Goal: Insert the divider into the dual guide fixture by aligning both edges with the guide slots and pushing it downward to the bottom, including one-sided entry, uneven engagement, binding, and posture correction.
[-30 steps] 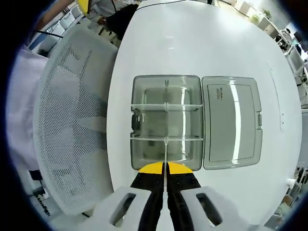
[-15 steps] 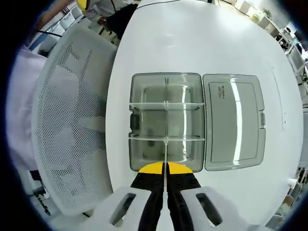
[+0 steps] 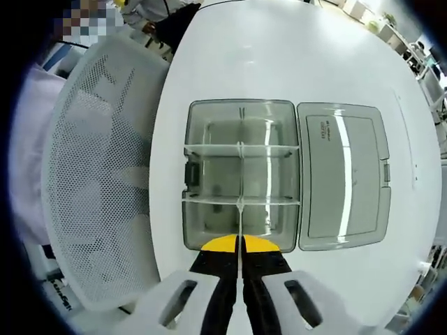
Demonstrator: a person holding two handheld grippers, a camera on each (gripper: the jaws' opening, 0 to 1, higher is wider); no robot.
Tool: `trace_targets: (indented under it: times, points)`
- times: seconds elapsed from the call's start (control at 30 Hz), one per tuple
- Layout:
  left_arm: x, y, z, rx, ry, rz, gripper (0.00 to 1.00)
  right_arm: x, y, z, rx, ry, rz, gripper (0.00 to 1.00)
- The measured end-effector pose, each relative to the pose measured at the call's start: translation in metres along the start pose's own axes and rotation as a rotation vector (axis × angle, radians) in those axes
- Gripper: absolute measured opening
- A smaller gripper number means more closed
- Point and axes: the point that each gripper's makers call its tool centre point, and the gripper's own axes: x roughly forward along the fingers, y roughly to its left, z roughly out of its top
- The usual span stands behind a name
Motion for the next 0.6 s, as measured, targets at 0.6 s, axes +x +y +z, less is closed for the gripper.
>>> trace_targets:
  times: [0.6]
  points:
    - [-0.0001,0.0005,0.0013,-0.002,-0.004,0.002,0.38,0.0077,0.0016,-0.0008,0.017,0.002,0.009,0.0]
